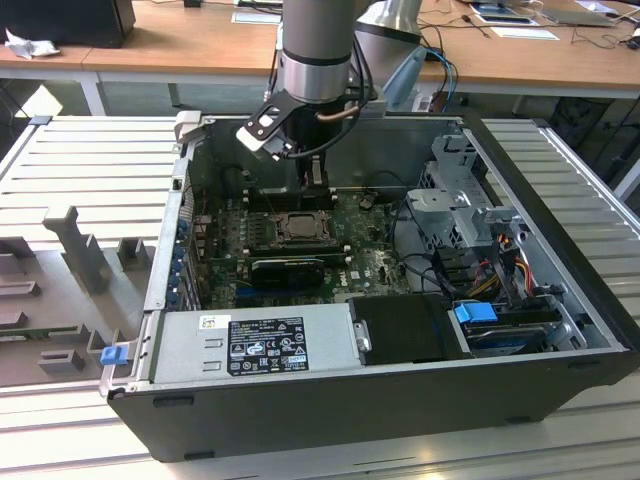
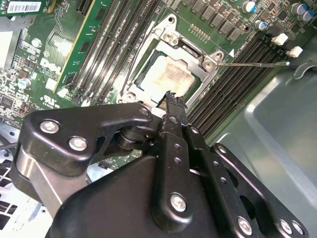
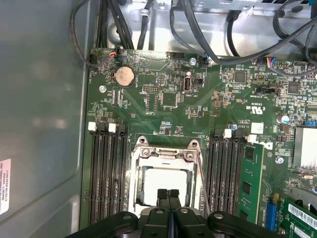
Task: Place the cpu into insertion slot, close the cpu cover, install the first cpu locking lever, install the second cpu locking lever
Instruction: 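Install the first cpu locking lever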
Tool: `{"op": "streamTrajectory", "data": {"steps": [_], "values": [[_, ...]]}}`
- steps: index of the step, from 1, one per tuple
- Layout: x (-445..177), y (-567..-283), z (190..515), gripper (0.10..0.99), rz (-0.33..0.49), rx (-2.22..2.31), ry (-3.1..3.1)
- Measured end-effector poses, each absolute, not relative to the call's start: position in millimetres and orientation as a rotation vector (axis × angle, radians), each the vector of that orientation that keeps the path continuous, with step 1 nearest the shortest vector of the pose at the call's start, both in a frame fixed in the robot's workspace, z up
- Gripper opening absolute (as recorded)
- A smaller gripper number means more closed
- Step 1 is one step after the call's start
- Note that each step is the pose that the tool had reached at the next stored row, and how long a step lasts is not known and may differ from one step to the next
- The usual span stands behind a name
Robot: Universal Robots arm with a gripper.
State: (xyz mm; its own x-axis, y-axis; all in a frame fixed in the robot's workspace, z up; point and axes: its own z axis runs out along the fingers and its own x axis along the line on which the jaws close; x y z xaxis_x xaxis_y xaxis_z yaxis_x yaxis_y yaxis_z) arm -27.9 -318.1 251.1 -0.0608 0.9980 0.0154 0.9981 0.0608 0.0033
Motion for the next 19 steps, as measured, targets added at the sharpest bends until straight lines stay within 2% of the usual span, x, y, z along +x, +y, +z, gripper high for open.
{"op": "streamTrajectory", "data": {"steps": [19], "values": [[-28,-318,266,0.106,-0.020,-2.152,-2.277]]}}
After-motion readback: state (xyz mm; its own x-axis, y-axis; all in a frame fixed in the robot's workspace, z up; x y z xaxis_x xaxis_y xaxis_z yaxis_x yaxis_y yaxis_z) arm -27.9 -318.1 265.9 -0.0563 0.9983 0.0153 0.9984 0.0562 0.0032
